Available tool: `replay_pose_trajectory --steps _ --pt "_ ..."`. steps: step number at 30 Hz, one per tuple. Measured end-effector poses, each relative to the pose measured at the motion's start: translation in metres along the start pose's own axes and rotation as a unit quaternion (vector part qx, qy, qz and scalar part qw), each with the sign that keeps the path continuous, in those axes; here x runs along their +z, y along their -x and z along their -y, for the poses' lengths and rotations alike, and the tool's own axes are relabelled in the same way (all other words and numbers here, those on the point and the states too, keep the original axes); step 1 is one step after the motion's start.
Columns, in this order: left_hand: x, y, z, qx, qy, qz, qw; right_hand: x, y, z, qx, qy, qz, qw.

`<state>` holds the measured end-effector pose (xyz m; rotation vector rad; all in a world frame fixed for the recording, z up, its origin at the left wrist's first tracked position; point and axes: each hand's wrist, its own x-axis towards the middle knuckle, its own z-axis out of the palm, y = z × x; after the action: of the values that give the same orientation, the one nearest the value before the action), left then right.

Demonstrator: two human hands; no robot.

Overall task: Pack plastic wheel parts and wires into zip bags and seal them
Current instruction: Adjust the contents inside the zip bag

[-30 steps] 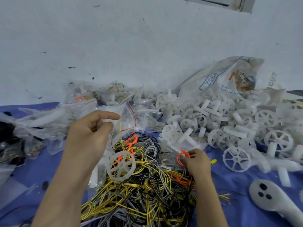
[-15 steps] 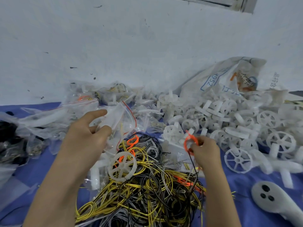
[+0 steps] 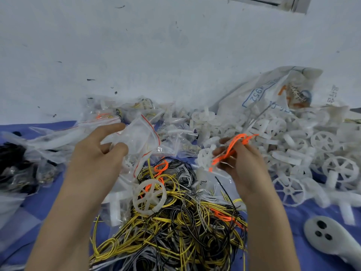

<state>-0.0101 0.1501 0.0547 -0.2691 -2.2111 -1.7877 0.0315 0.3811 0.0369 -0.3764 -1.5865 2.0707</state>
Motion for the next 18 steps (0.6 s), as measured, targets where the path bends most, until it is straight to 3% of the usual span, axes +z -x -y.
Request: replay_pose_trajectory --steps 6,8,10,11,12,13,14,15,16,18 --pt "0.002 0.002 -0.002 -0.005 -0.001 -0.005 1.000 0.025 0.000 -0.009 0.062 -0.147 0.108 0.981" --pt "0.002 0.002 -0.003 -0.008 0.001 -0.002 1.000 0.028 -0.001 -0.009 0.086 -0.256 0.163 0.949" --pt "0.002 0.002 -0.004 -0.009 0.005 0.000 1.000 0.031 -0.001 -0.008 0.098 -0.377 0.233 0.891" --pt "0.001 0.002 -0.004 -0.008 0.006 0.002 1.000 0.031 0.000 -0.010 0.098 -0.379 0.252 0.885" --pt "0.001 0.002 -0.004 -0.006 0.004 0.005 1.000 0.031 -0.002 -0.015 0.090 -0.312 0.250 0.912" --pt "0.001 0.001 -0.003 -0.003 0.002 0.008 1.000 0.031 -0.005 -0.023 0.064 -0.166 0.224 0.958" --pt "0.000 0.000 -0.002 0.000 0.000 0.008 1.000 0.031 -0.008 -0.032 0.016 0.049 0.175 0.983" --pt "0.000 0.000 -0.001 0.001 -0.002 0.008 1.000 0.033 -0.008 -0.039 -0.033 0.239 0.155 0.958" --pt "0.000 0.000 -0.001 0.002 -0.002 0.008 1.000 0.036 -0.008 -0.046 -0.061 0.370 0.175 0.910" --pt "0.001 0.001 -0.003 0.003 0.000 0.013 1.000 0.041 -0.008 -0.061 -0.046 0.497 0.266 0.825"
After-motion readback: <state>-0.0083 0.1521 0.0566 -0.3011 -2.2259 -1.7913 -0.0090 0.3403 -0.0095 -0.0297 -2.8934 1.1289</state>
